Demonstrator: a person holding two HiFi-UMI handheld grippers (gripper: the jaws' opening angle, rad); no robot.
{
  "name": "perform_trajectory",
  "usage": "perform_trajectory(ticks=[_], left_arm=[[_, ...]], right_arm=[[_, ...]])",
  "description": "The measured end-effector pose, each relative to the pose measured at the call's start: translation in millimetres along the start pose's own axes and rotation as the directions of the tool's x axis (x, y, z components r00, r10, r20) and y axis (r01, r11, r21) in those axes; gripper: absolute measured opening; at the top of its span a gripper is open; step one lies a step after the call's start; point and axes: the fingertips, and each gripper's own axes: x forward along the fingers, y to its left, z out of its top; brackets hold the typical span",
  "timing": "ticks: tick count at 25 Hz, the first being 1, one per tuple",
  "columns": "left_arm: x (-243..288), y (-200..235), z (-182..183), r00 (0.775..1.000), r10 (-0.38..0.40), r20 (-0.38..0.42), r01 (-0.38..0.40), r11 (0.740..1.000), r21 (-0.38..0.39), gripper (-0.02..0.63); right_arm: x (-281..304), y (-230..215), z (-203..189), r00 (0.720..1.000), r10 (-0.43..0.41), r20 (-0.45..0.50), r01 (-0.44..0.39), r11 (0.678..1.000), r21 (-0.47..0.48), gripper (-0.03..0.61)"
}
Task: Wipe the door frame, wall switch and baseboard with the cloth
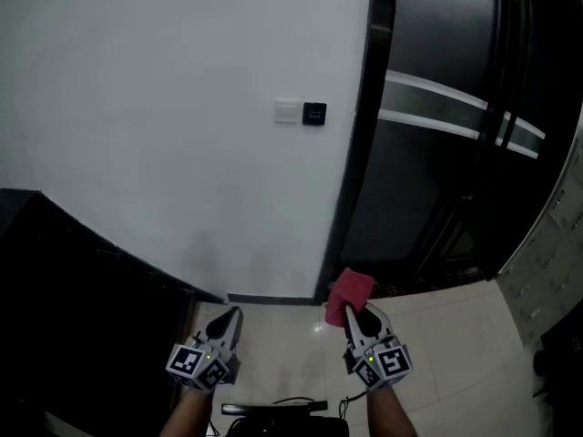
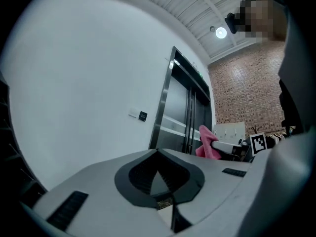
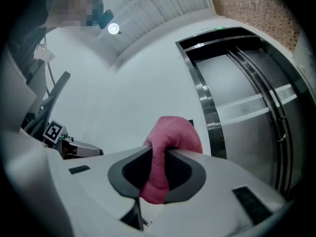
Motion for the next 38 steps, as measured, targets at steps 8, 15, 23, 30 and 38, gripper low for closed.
perform_trajectory(ticks=[8,15,23,30,38], left_arm=[[122.1,47.4,-21.7,1.0,0.002,-0.021,-0.002,1.0,0.007,0.003],[249.7,82.3,-39.1,0.996,0.092,0.013,-0.093,0.996,0.016,0.003],[371.2,101.5,-33.1,0.994,0.108,0.009,-0.108,0.988,0.109,0.003],[402.4,157.1,-19.3,0.993,0.114,-0.007,-0.112,0.982,0.151,0.003],[416.9,199.4,-24.9,0.995,0.075,-0.06,-0.065,0.988,0.143,0.003]], right_arm=[[107.7,-85.2,-26.3,1.0,0.011,0.019,-0.012,1.0,0.025,0.064],[220.2,-198.2,-41.6,0.995,0.102,-0.013,-0.102,0.994,-0.026,0.064],[330.5,-277.7,-8.4,0.984,0.181,-0.002,-0.178,0.964,-0.198,0.064],[441.2,-278.0,41.1,0.989,0.144,-0.02,-0.134,0.856,-0.499,0.064],[521.6,-226.8,90.8,0.993,0.111,-0.034,-0.074,0.388,-0.919,0.064]])
